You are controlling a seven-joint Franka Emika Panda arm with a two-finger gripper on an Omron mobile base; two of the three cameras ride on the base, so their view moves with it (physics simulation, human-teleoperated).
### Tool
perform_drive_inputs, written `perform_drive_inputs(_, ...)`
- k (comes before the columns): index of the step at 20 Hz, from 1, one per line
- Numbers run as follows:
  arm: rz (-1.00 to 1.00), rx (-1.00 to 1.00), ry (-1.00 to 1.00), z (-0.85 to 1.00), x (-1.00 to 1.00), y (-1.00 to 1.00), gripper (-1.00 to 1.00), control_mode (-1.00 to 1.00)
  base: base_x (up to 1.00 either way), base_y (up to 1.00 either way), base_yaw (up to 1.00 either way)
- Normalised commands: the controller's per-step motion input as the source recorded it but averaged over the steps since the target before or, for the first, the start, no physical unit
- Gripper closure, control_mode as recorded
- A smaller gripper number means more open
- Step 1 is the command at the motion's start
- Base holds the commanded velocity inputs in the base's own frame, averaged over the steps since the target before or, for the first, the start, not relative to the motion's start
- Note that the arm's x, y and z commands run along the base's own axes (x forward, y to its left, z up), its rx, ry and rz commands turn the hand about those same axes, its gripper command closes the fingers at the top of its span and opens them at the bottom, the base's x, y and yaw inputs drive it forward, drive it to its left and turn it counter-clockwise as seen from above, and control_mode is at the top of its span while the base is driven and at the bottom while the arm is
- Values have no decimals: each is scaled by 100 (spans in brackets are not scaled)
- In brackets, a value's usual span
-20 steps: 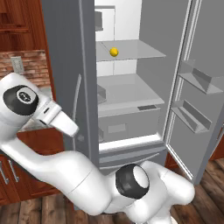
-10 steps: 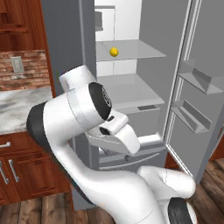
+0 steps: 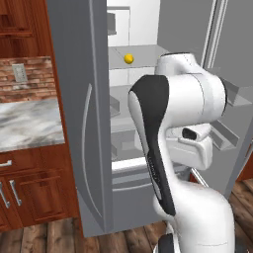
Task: Retrieve a lemon from the fridge and place it on the cutting board with the fish.
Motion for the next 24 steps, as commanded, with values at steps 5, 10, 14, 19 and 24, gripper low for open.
perform_drive_inputs(5, 20, 35, -6, 0, 31, -49, -100, -100, 0, 0, 0)
perform_drive_inputs(10, 13, 38, 0, -28, 68, -56, -100, -100, 0, 0, 0)
perform_drive_inputs(14, 1, 46, -2, -49, 89, -66, -100, -100, 0, 0, 0)
perform_drive_inputs(19, 0, 34, -14, -70, 81, -29, -100, -100, 0, 0, 0)
perform_drive_inputs(24, 0, 24, -24, -77, 66, 1, -100, -100, 0, 0, 0)
